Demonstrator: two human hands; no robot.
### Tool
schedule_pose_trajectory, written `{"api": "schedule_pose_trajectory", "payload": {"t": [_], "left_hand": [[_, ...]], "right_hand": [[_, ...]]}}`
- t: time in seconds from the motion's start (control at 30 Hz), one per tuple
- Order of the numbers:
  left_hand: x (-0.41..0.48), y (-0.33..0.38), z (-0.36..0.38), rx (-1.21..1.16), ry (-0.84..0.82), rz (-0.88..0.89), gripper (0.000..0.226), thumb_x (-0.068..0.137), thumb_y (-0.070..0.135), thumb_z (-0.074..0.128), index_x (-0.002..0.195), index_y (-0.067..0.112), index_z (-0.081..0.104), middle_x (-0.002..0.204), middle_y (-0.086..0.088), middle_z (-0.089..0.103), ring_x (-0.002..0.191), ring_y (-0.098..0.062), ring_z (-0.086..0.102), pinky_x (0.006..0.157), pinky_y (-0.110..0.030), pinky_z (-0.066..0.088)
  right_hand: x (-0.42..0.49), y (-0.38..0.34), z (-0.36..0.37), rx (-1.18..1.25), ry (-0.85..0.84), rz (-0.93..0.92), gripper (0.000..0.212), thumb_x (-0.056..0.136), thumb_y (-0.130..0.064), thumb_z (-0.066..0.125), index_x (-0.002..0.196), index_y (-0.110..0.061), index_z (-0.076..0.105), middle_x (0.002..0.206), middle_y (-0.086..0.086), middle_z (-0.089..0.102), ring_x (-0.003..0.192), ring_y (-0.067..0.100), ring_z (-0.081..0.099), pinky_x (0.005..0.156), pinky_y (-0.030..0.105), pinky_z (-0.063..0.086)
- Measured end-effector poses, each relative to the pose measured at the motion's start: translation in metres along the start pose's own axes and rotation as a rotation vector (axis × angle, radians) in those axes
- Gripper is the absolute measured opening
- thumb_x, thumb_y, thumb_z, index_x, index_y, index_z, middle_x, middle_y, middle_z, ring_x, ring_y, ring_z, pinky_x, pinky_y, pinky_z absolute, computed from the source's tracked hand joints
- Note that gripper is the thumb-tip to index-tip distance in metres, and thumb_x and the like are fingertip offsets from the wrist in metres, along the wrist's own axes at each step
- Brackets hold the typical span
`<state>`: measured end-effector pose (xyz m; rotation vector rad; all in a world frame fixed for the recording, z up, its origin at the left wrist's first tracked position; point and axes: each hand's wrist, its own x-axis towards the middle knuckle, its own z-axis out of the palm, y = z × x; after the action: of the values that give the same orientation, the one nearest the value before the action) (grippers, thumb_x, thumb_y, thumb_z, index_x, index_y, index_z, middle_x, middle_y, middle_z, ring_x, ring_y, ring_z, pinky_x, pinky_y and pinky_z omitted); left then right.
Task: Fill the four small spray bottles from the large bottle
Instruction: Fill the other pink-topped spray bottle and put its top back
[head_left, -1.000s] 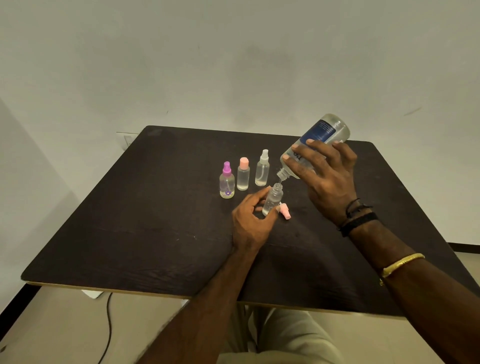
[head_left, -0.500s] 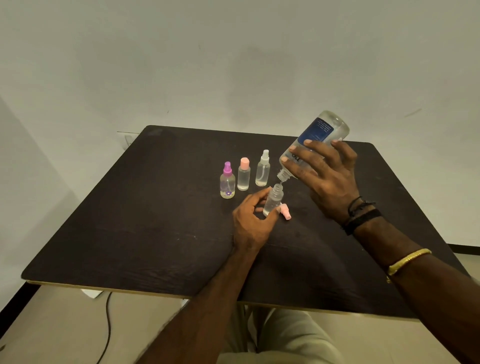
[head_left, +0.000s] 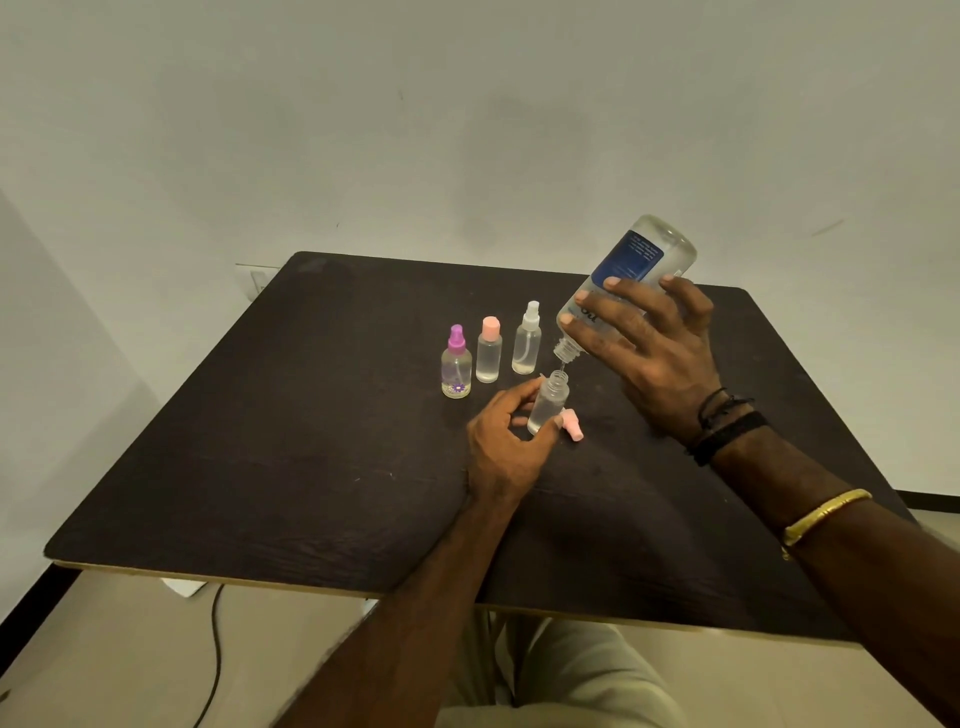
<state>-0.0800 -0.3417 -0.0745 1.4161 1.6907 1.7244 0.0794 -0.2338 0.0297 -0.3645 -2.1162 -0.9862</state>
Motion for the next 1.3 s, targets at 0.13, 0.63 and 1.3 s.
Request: {"api": "schedule_pose_trajectory", "payload": {"t": [0.13,0.63,1.3], "left_hand": [[-0.0013,0.0017,-0.0002,-0.021,0.010,0.009,0.053,0.081,0.016,0.083,0.131,0.015,0.065,0.119,0.010,0.068,0.104,0.002,0.066,0.086,-0.014,0.055],[-0.0011,0.0010,0.0004,-0.038,0.027,0.024,0.052,0.081,0.015,0.082,0.130,0.014,0.066,0.120,0.005,0.071,0.104,-0.003,0.068,0.086,-0.021,0.058],[-0.0007,-0.0002,0.0000,-0.029,0.023,0.025,0.050,0.082,0.017,0.082,0.130,0.014,0.066,0.120,0.005,0.071,0.105,-0.002,0.067,0.087,-0.020,0.057]], "right_hand": [[-0.0004,-0.0021,-0.0016,0.013,0.009,-0.030,0.035,0.101,-0.012,0.061,0.135,-0.022,0.065,0.137,0.006,0.064,0.133,0.028,0.050,0.108,0.054,0.034],[-0.0030,-0.0018,-0.0027,-0.002,0.000,-0.044,0.035,0.101,-0.011,0.061,0.135,-0.022,0.065,0.137,0.006,0.064,0.133,0.028,0.050,0.110,0.054,0.031],[-0.0045,-0.0028,-0.0028,0.013,-0.010,-0.041,0.034,0.103,-0.013,0.059,0.135,-0.022,0.065,0.137,0.006,0.064,0.134,0.028,0.049,0.109,0.055,0.033]]}}
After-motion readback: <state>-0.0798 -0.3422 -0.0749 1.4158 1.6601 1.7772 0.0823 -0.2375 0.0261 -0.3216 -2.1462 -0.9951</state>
